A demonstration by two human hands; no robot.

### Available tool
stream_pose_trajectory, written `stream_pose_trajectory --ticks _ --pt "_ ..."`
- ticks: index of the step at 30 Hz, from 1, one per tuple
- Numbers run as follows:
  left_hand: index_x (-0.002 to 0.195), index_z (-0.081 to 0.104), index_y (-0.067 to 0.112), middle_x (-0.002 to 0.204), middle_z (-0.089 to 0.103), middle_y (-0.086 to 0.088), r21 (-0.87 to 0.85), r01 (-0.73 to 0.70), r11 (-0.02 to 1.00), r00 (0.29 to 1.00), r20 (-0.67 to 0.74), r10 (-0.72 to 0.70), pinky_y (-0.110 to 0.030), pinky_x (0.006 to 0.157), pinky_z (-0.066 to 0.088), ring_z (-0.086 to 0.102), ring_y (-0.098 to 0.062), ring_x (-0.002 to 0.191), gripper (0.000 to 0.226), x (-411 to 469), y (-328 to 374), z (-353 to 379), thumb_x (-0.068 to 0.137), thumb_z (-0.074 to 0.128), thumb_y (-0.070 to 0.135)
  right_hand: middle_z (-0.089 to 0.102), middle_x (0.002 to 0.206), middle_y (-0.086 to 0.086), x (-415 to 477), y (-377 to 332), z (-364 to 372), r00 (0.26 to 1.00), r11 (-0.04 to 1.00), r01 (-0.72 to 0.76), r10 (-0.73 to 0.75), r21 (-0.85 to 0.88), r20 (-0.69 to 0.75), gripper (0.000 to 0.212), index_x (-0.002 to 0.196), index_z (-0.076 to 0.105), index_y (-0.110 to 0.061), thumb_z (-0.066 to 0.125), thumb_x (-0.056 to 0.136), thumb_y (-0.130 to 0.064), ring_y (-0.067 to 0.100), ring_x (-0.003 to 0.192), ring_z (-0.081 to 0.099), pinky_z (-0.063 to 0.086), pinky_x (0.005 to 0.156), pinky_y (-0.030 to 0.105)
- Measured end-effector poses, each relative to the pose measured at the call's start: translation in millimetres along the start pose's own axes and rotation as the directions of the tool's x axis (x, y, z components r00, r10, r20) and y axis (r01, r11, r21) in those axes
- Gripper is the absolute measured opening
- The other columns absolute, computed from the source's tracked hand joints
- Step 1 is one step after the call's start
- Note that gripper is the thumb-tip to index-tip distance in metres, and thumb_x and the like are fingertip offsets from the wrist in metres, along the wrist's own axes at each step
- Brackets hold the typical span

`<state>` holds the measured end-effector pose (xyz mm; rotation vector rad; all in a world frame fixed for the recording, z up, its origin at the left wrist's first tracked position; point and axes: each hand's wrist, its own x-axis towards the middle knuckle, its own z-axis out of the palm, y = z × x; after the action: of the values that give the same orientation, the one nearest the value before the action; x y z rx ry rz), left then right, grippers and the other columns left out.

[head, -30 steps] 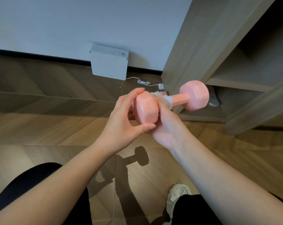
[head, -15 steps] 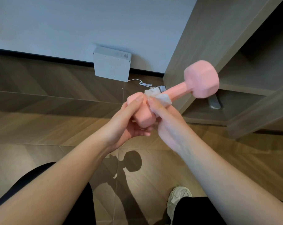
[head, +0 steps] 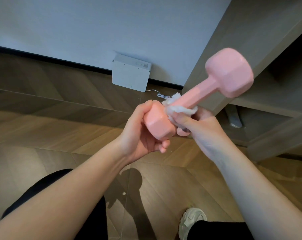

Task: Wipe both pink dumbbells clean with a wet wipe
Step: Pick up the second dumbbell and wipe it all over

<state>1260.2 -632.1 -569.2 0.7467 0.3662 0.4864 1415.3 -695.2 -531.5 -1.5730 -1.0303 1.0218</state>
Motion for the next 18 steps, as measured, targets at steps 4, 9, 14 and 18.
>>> stream_pose_trajectory --ticks 4,9,14,18 --pt "0.117 0.056 0.002 0.081 0.059 -0.020 0.152 -0.054 0.987 0.994 -0.084 0.067 -0.033 0.050 0.048 0.052 -0.028 0.054 0.058 0.6 -6.2 -8.4 0.089 0.044 0.051 0.068 0.082 -0.001 -0.2 8.1 11.4 0.994 0.983 -0.110 0.112 0.148 -0.001 0.041 0.110 0.064 -0.008 0.079 0.077 -0.028 0.006 0.060 0.060 0.046 0.051 0.021" --pt "0.136 0.040 0.005 0.113 0.056 -0.029 0.410 -0.137 0.902 0.956 -0.182 0.228 -0.040 0.069 0.048 0.059 -0.029 0.077 0.088 2.6 -15.3 -15.6 0.069 0.059 0.059 0.048 0.053 -0.004 1.3 13.0 15.5 0.961 0.910 -0.246 0.275 0.334 -0.040 0.031 0.104 0.057 -0.003 0.075 0.082 -0.016 0.003 0.038 0.033 0.025 0.036 0.016" --pt "0.136 0.041 0.006 0.114 0.056 -0.026 0.407 -0.165 0.898 0.945 -0.195 0.262 -0.038 0.067 0.048 0.058 -0.027 0.082 0.088 2.4 -20.5 -13.9 0.068 0.059 0.058 0.047 0.056 -0.003 0.7 12.6 10.4 0.965 0.913 -0.251 0.263 0.320 0.007 0.031 0.106 0.056 -0.002 0.073 0.084 -0.015 0.003 0.041 0.030 0.022 0.038 0.017" --pt "0.133 0.041 0.000 0.095 0.056 -0.023 0.277 -0.175 0.945 0.954 -0.188 0.232 -0.036 0.054 0.047 0.055 -0.027 0.064 0.079 4.1 -20.1 -10.7 0.074 0.059 0.050 0.051 0.059 -0.005 0.5 12.0 4.6 0.981 0.946 -0.195 0.193 0.259 0.033 0.021 0.096 0.058 -0.006 0.070 0.088 -0.020 0.005 0.045 0.032 0.021 0.044 0.018"
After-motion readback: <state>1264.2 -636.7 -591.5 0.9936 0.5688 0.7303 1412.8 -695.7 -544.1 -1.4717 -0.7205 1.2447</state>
